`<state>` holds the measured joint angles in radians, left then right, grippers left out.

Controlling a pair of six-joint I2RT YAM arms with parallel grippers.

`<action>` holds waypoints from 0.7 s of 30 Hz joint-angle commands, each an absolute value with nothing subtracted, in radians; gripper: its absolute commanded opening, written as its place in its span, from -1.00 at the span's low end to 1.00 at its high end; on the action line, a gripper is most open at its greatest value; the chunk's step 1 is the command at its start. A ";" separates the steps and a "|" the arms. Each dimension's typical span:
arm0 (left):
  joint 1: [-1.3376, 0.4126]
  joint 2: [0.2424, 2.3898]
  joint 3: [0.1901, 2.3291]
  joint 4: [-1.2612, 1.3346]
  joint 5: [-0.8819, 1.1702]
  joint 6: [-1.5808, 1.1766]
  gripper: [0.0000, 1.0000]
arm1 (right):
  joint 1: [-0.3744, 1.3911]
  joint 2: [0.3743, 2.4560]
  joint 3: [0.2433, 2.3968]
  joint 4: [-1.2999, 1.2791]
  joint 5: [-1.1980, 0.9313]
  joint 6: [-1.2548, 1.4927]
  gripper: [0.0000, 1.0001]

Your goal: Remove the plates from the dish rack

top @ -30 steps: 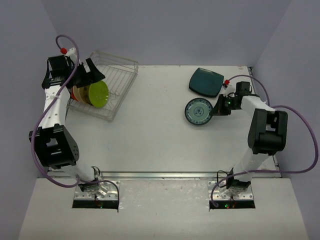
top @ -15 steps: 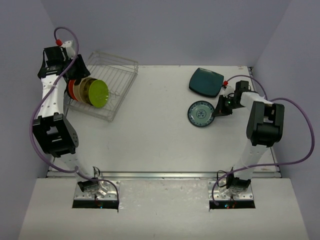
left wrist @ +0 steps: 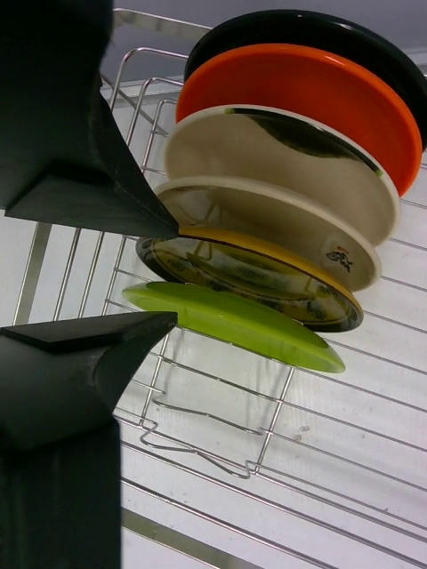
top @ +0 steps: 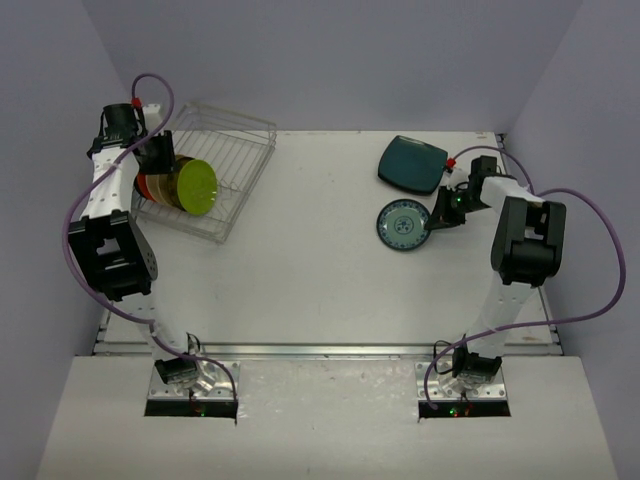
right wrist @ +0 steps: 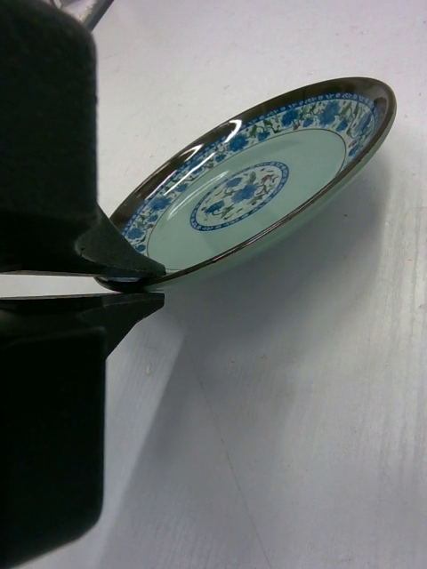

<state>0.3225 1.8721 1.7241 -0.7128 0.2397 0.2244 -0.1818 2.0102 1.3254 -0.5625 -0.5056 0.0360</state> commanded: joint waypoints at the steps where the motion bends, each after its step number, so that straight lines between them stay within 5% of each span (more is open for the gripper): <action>1: 0.328 1.877 1.719 -0.694 0.282 0.252 -0.26 | -0.187 2.020 1.369 -0.562 -0.492 0.018 -0.88; 21: 0.258 1.920 1.697 -0.633 0.194 0.274 -0.34 | -0.156 2.066 1.401 -0.588 -0.509 0.036 -0.80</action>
<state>0.2769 1.9230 1.6987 -0.6925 0.2359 0.2535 -0.1711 2.0497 1.3649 -0.5882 -0.5096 0.0381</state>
